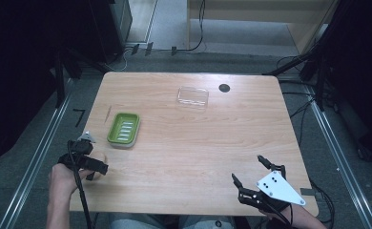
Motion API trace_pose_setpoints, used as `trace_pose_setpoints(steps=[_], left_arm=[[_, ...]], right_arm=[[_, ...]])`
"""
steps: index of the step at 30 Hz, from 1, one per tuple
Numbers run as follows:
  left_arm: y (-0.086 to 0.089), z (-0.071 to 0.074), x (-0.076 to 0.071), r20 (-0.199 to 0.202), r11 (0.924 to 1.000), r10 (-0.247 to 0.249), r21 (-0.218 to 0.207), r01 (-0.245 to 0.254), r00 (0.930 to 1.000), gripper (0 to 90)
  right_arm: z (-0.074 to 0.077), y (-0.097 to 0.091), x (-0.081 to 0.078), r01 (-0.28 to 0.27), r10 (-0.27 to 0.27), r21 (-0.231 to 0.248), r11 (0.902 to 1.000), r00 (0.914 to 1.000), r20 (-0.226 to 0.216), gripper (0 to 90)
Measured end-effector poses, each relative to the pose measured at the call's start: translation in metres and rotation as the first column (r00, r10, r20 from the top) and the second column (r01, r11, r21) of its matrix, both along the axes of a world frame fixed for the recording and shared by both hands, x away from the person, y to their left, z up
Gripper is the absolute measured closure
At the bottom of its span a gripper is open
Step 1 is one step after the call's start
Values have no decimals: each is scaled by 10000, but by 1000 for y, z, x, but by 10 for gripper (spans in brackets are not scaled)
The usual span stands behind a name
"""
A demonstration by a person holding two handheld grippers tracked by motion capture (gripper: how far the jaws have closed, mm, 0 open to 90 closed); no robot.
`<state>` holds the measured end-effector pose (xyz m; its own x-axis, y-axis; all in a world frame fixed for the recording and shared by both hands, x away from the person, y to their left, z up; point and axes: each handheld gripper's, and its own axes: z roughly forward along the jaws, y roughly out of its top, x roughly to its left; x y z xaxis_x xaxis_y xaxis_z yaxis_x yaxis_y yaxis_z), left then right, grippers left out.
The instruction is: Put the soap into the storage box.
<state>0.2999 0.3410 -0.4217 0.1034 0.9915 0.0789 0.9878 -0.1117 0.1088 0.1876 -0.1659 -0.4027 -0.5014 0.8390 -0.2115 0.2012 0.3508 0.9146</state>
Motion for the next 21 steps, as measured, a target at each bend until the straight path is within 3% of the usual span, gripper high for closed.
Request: trace_pose_setpoints(steps=[11,14,21], left_arm=[[-1,-19,20,-171,9991,375,215,-371,9992,28],[1,-21,23,-26,9993,372,92,-372,9993,142],[1,-23,25,-67,9986,437,313,-435,9990,173]], right_arm=[[-1,-4,-1,131,-131,34,9999,9999,12,133],[0,-4,-1,132,-132,60,9999,9999,-2,133],[-1,-5,-1,137,-137,54,9999,9999,-21,133]])
